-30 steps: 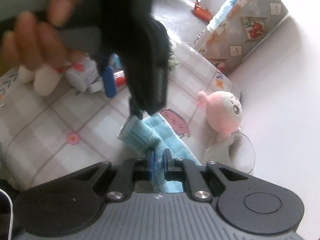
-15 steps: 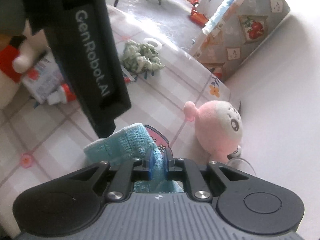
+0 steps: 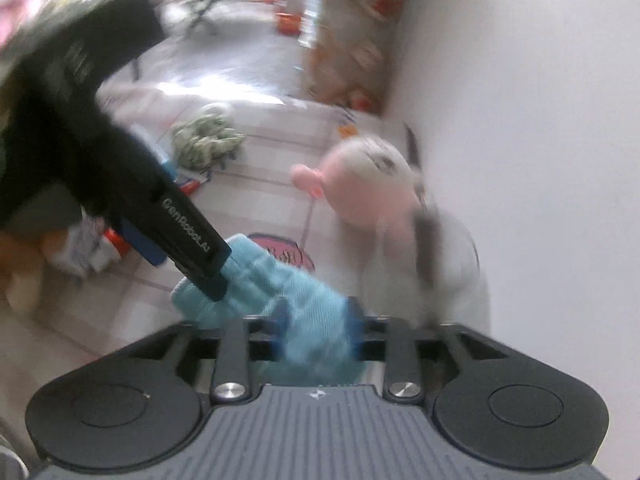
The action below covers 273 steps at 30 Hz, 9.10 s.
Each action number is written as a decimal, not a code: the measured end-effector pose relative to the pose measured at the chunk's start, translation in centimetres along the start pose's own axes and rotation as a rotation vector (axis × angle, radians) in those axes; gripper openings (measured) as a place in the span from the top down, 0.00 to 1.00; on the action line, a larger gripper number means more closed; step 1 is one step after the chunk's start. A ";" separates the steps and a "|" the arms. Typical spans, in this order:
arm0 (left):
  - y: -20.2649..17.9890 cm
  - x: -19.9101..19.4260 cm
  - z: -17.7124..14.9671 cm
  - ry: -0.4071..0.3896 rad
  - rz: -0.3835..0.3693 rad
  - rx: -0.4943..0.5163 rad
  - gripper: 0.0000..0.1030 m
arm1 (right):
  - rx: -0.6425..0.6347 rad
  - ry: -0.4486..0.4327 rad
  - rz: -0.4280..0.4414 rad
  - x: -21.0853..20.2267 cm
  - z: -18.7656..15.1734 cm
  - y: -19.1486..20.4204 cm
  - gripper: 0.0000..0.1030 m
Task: Organize soft objects
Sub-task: 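Grasp the folded towel with the left tool while the right tool keeps holding it, then carry the folded towel with both tools over to the cardboard box, then lower the towel into the box and open both tools, then move both tools back over the bed toward the green scrunchie, then grasp the green floral scrunchie with the left tool, then carry the scrunchie with the left tool over the cardboard box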
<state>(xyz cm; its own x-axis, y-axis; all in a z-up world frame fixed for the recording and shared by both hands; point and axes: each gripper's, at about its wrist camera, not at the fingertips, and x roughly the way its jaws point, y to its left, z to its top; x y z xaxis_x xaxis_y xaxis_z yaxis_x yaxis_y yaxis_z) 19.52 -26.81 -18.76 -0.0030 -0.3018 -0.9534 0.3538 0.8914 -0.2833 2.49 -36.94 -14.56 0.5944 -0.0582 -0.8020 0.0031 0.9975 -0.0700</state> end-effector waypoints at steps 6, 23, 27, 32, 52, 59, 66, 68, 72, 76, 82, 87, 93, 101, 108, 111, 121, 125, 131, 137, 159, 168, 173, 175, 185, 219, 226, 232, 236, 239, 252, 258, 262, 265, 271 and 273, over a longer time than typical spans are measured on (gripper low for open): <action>-0.8 1.2 0.2 0.026 -0.025 0.003 0.46 | 0.293 0.079 0.035 1.7 -1.3 -3.6 0.34; -2.1 2.6 0.0 0.025 -0.068 0.014 0.80 | 0.357 0.177 0.139 6.4 -1.1 -4.1 0.61; -2.1 2.6 -0.7 0.009 -0.086 0.010 0.86 | 0.367 0.178 0.161 6.3 -1.1 -3.8 0.79; -1.7 1.9 -1.3 -0.004 -0.111 -0.014 0.87 | 0.338 0.163 0.159 4.8 -0.6 -3.3 0.83; 6.1 -14.2 -10.1 -0.183 -0.077 -0.348 0.87 | 0.043 0.105 0.448 -6.3 8.0 6.4 0.84; 11.5 -23.9 -17.1 -0.252 0.069 -0.609 0.87 | -0.100 0.124 0.738 -9.3 11.7 15.2 0.84; 17.3 -29.9 -22.9 -0.356 0.184 -0.890 0.87 | -0.271 0.118 0.939 -10.5 15.6 25.7 0.84; 19.4 -30.4 -23.7 -0.391 0.202 -0.949 0.87 | -0.337 0.094 0.958 -10.3 16.6 28.7 0.84; 23.8 -30.1 -24.3 -0.450 0.196 -1.000 0.87 | -0.459 0.052 0.944 -9.3 17.9 34.0 0.84; 28.6 -29.0 -23.9 -0.463 0.179 -1.014 0.87 | -0.533 0.042 0.899 -7.3 18.4 38.9 0.84; 34.4 -27.1 -22.3 -0.458 0.190 -0.972 0.87 | -0.567 0.070 0.827 -3.0 19.7 43.7 0.84; 38.6 -24.6 -20.6 -0.436 0.201 -0.952 0.87 | -0.630 0.103 0.795 1.1 20.6 47.7 0.83; 41.1 -21.0 -19.4 -0.353 0.243 -0.926 0.86 | -0.774 0.145 0.785 5.8 20.2 52.4 0.83; 42.7 -18.9 -19.7 -0.285 0.247 -0.911 0.84 | -0.891 0.205 0.827 10.2 18.9 55.5 0.83; 42.4 -19.0 -20.7 -0.255 0.195 -0.872 0.83 | -0.924 0.216 0.806 12.4 18.8 56.8 0.72; 41.9 -19.2 -21.1 -0.268 0.172 -0.847 0.83 | -0.865 0.201 0.812 12.2 19.5 56.5 0.43; 42.1 -19.4 -20.6 -0.287 0.132 -0.815 0.83 | -0.415 0.150 0.845 9.4 23.8 50.4 0.49; 42.3 -19.7 -20.6 -0.289 0.123 -0.794 0.83 | -0.368 0.262 0.881 10.3 22.6 49.6 0.63; 42.4 -19.5 -21.0 -0.263 0.130 -0.769 0.77 | -0.548 0.354 0.853 12.8 18.4 54.4 0.66; 42.5 -19.6 -21.6 -0.249 0.145 -0.753 0.68 | -0.583 0.309 0.808 11.6 17.5 54.8 0.66; 27.6 -25.6 -20.0 -0.319 0.245 -0.532 0.38 | 0.067 0.211 0.798 -5.8 13.4 24.2 0.39; 16.0 -25.5 -17.2 -0.364 0.201 -0.485 0.29 | 0.137 0.230 0.736 -7.3 12.4 9.3 0.39; 11.3 -22.4 -12.6 -0.385 0.151 -0.439 0.27 | 0.188 0.159 0.645 -4.1 14.2 2.9 0.39; 10.1 -21.0 -10.0 -0.396 0.134 -0.410 0.26 | 0.201 0.121 0.593 -2.3 15.0 1.4 0.39; 10.1 -14.5 3.5 -0.400 0.050 -0.455 0.28 | 0.148 0.030 0.373 7.0 17.4 0.9 0.39; 13.6 -0.8 11.4 -0.098 0.011 -0.486 0.88 | 0.220 0.235 0.526 20.5 16.9 2.5 0.78; 13.7 -2.0 10.7 -0.130 -0.048 -0.519 0.91 | 0.228 0.183 0.529 18.6 17.3 1.8 0.87; 12.7 -5.7 8.8 -0.191 -0.137 -0.530 0.91 | 0.246 0.122 0.547 13.6 18.0 1.0 0.88; 11.9 -8.6 6.6 -0.220 -0.180 -0.524 0.91 | 0.237 0.090 0.576 9.1 17.9 1.4 0.88; 11.7 -11.0 3.7 -0.234 -0.202 -0.528 0.91 | 0.221 0.087 0.606 5.8 17.6 2.6 0.88; 18.3 -23.0 -11.6 -0.290 -0.248 -0.746 0.91 | 0.142 0.224 0.811 -4.4 17.9 15.9 0.88; 24.2 -27.3 -16.8 -0.343 -0.217 -0.859 0.91 | 0.104 0.252 0.890 -5.3 19.2 23.9 0.88; 28.2 -28.0 -17.4 -0.382 -0.196 -0.879 0.91 | 0.062 0.248 0.882 -4.3 20.2 28.5 0.88; 31.1 -27.4 -17.0 -0.399 -0.186 -0.874 0.91 | 0.027 0.239 0.851 -2.6 20.8 31.5 0.88; 37.0 -24.6 -15.3 -0.411 -0.189 -0.886 0.91 | -0.024 0.253 0.779 2.6 22.1 36.6 0.88; 39.0 -23.5 -14.9 -0.408 -0.185 -0.889 0.91 | -0.046 0.267 0.753 4.4 22.4 38.4 0.88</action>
<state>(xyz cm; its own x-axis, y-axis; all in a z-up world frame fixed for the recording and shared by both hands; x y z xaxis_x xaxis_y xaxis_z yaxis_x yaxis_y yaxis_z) 19.49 20.07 -8.99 0.3933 -0.4059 -0.8250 -0.4499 0.6976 -0.5576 23.25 1.94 -7.46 0.2109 0.6170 -0.7581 -0.3589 0.7703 0.5271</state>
